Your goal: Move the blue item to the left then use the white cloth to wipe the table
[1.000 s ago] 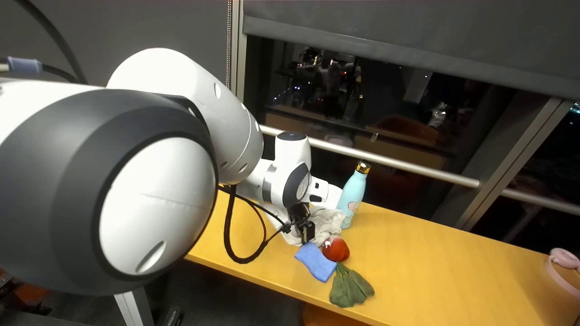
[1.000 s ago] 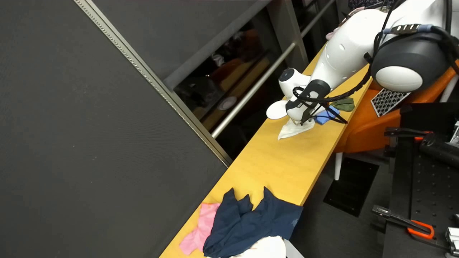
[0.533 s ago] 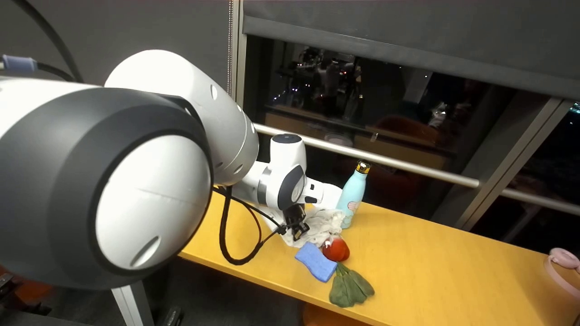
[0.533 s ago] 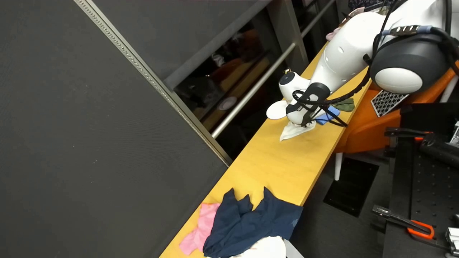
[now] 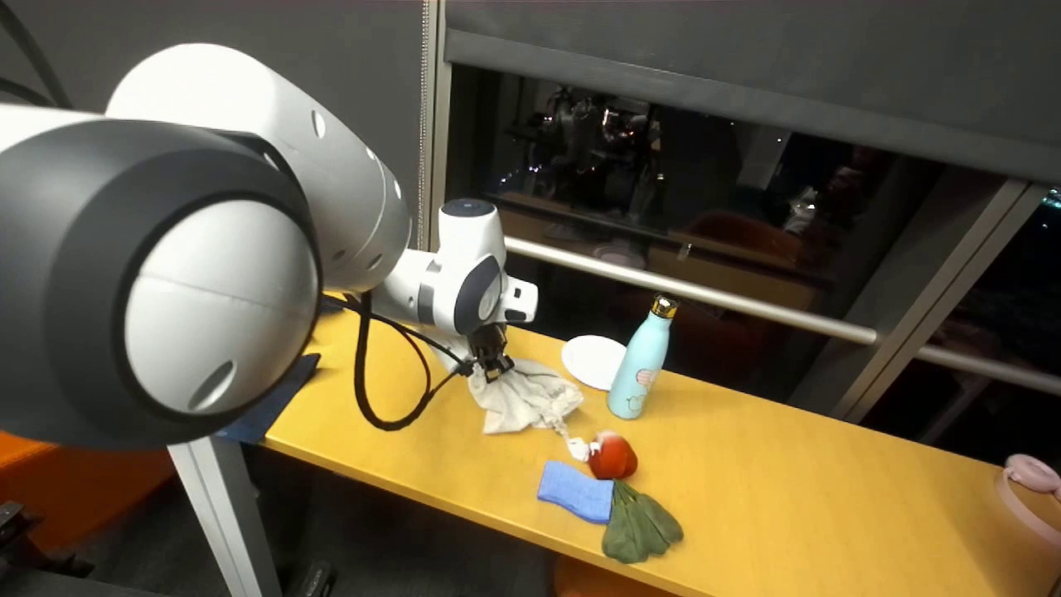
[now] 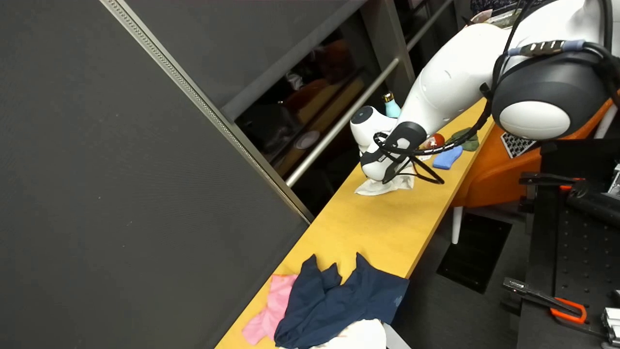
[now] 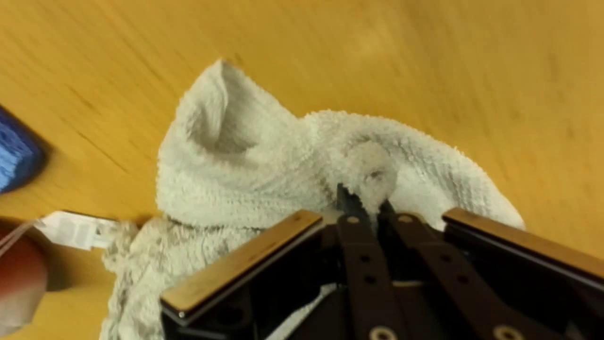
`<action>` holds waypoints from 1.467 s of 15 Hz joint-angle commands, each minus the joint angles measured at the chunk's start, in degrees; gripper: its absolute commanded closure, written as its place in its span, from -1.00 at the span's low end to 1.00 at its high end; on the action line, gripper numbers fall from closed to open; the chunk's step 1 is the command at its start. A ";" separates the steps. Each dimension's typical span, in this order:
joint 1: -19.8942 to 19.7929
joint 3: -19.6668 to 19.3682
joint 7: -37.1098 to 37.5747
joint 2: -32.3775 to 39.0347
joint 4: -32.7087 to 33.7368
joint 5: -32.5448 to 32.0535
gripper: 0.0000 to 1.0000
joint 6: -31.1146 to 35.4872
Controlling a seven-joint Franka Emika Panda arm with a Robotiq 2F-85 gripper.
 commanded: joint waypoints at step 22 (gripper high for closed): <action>-3.53 15.30 -22.26 0.87 -1.08 12.11 0.96 0.90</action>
